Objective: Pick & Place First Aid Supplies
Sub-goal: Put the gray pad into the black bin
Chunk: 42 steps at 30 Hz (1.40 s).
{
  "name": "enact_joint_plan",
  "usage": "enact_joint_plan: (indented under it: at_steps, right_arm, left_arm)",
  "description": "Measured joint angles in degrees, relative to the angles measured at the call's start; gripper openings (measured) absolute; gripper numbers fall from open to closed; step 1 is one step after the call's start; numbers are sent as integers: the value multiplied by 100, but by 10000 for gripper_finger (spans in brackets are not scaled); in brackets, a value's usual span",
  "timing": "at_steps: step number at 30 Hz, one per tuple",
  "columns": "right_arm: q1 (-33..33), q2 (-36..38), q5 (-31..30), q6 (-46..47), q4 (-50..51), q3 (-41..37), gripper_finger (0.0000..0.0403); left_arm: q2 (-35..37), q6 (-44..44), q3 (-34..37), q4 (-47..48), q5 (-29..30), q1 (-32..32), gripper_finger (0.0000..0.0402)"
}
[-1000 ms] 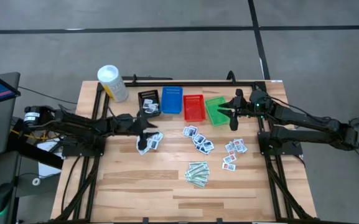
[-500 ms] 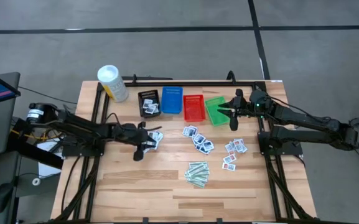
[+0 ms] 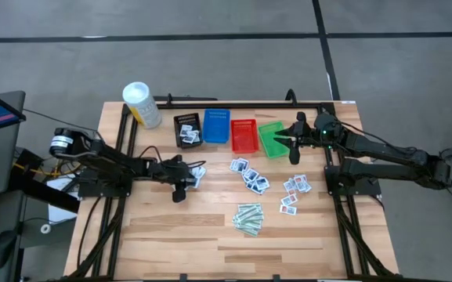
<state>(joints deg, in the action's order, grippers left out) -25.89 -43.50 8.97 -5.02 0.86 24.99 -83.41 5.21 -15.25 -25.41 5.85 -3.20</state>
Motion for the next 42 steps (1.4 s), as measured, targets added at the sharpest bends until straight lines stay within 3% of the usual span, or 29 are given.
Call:
enact_joint_plan:
  at_steps: [16,42]
  right_arm:
    - [0,1,0,-6,-1,0,98]
    - [0,2,0,-7,0,0,98]
  left_arm:
    - [-322,-29,-13,-257,9,0,153]
    - [-339,-39,4,-453,31,4,95]
